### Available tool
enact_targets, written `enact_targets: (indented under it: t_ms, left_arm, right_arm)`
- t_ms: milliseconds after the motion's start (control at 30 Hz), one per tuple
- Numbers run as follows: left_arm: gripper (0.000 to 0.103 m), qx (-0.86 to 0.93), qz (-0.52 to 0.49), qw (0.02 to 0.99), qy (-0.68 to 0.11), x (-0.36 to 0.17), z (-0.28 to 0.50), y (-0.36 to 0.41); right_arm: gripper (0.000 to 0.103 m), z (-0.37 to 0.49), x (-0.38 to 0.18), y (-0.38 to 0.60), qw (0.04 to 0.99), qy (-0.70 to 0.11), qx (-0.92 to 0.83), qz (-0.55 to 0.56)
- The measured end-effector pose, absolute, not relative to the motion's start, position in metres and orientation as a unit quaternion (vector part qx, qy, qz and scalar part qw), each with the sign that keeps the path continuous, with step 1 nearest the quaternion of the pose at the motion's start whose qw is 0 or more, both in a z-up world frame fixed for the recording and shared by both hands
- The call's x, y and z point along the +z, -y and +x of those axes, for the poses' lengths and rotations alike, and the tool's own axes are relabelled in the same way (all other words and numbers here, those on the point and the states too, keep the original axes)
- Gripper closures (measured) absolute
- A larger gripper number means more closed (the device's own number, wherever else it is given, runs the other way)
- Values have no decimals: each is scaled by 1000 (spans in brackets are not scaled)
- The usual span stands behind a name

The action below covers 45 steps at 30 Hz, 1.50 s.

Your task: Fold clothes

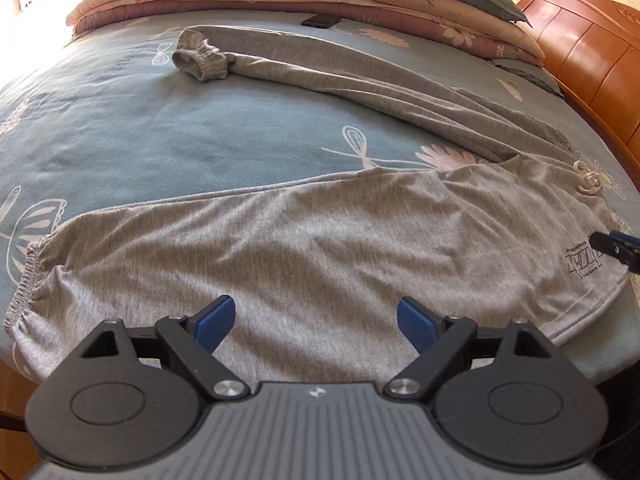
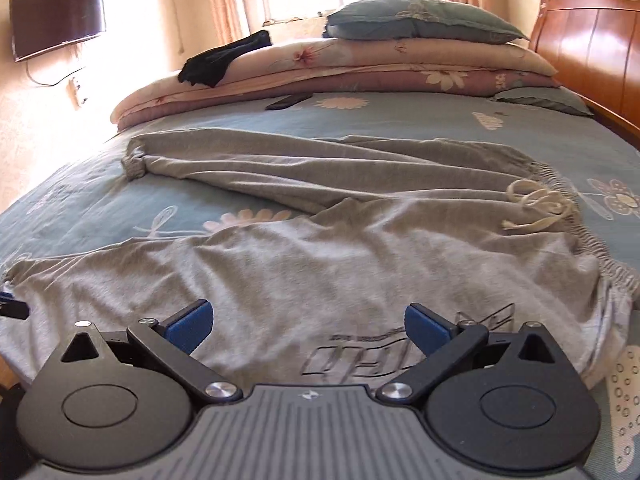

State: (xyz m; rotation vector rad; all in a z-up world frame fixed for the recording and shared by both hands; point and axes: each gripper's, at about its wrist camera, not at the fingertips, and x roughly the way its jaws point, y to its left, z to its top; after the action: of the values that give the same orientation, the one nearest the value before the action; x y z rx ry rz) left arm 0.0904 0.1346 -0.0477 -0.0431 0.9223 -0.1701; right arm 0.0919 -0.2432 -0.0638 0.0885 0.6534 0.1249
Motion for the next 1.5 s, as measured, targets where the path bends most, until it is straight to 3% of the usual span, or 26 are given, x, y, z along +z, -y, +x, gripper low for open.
enact_targets:
  t_ms: [300, 567, 800, 1033, 1500]
  left_arm:
    - [15, -121, 1, 879, -460, -41, 96, -68]
    - [15, -152, -8, 872, -466, -20, 109, -15]
    - [15, -204, -43, 864, -458, 5, 134, 68]
    - [10, -239, -49, 868, -432, 58, 146, 108]
    - [10, -225, -41, 837, -497, -89, 83, 101]
  right_arm:
    - [0, 134, -104, 338, 916, -384, 29, 117]
    - [0, 111, -89, 392, 909, -346, -25, 232]
    - [0, 111, -75, 377, 929, -317, -45, 185]
    - [0, 120, -83, 374, 916, -360, -80, 154]
    - [0, 108, -84, 374, 922, -357, -116, 91]
